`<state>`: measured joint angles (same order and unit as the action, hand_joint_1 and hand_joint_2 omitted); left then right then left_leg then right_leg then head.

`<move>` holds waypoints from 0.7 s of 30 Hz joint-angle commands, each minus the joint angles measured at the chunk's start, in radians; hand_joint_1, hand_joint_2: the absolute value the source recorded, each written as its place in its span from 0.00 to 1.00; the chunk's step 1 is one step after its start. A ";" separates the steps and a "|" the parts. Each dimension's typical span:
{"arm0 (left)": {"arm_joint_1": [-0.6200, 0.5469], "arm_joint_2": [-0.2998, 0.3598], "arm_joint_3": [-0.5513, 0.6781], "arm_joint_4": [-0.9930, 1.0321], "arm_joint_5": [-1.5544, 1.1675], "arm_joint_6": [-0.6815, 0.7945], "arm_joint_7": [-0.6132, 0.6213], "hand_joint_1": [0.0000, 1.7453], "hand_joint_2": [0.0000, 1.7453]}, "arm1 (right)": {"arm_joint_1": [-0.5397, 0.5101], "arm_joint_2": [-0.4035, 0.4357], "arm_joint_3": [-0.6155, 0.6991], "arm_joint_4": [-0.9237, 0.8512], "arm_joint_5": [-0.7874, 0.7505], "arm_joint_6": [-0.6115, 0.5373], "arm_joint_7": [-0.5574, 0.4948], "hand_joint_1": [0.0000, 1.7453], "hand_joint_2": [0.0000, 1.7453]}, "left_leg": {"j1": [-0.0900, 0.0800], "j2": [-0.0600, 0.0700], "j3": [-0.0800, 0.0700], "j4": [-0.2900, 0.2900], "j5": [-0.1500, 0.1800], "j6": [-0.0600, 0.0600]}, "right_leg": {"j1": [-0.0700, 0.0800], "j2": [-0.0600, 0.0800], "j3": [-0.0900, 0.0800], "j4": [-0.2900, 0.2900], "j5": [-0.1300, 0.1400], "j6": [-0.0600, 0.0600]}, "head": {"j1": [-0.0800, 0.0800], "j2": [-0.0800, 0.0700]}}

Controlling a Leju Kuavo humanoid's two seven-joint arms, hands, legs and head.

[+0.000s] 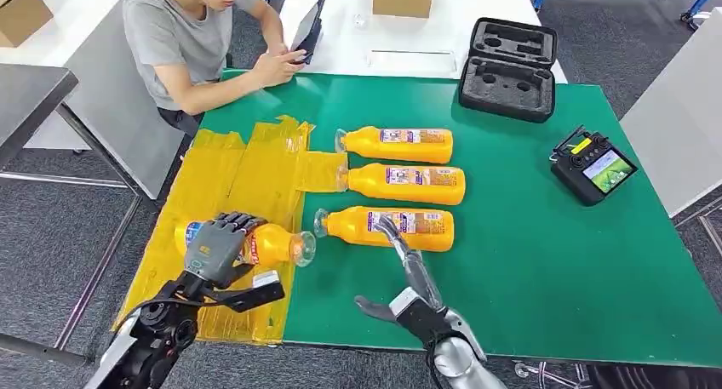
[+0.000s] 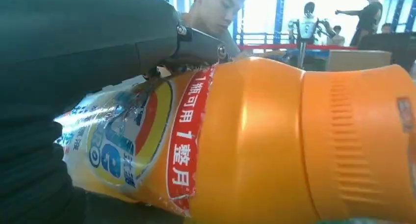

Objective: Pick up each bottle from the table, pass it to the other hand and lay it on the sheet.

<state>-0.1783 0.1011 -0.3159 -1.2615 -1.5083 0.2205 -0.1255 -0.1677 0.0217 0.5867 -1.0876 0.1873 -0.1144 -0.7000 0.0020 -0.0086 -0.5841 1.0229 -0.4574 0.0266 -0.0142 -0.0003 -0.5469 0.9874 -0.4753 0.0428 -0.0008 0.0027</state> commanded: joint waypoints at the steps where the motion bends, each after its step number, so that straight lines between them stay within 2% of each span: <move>1: 0.022 0.040 -0.031 0.046 0.038 -0.034 -0.050 0.97 1.00 | -0.039 -0.012 0.037 0.023 -0.009 0.011 0.002 0.00 1.00 | 0.000 0.003 0.002 -0.001 0.000 -0.001 | 0.000 0.003 0.001 -0.001 0.001 -0.002 | 0.000 0.000; 8: 0.014 0.034 -0.069 0.078 0.051 -0.080 -0.090 0.97 1.00 | -0.049 -0.005 0.047 0.037 -0.016 0.021 0.002 0.00 1.00 | 0.000 0.002 0.003 -0.002 0.000 -0.001 | 0.001 0.002 0.002 -0.002 0.001 -0.002 | 0.000 0.000; 14: -0.055 0.019 -0.096 0.204 0.099 -0.144 -0.124 0.94 1.00 | -0.052 -0.007 0.056 0.043 -0.025 0.019 0.002 0.00 1.00 | 0.000 0.001 0.002 -0.001 0.000 -0.001 | 0.000 0.000 0.002 -0.001 0.000 -0.001 | 0.000 0.000; 18: -0.096 0.003 -0.120 0.308 0.141 -0.168 -0.164 0.98 1.00 | -0.052 -0.007 0.059 0.047 -0.027 0.013 0.002 0.00 1.00 | 0.000 0.000 0.003 -0.002 0.001 -0.001 | 0.000 -0.001 0.003 -0.002 0.001 -0.002 | 0.000 0.000; 21: -0.094 -0.002 -0.123 0.316 0.145 -0.166 -0.166 0.97 1.00 | -0.052 -0.008 0.058 0.047 -0.027 0.011 0.002 0.00 1.00 | 0.000 -0.001 0.004 -0.002 0.001 -0.001 | 0.000 -0.001 0.004 -0.002 0.001 -0.002 | 0.000 0.000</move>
<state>-0.2248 0.1194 -0.3826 -1.1455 -1.3862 0.0732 -0.2758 -0.1783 0.0259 0.6127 -1.0872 0.1648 -0.0977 -0.7000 0.0019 -0.0103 -0.5819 1.0229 -0.4572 0.0266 -0.0144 -0.0015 -0.5447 0.9874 -0.4753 0.0427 -0.0008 0.0027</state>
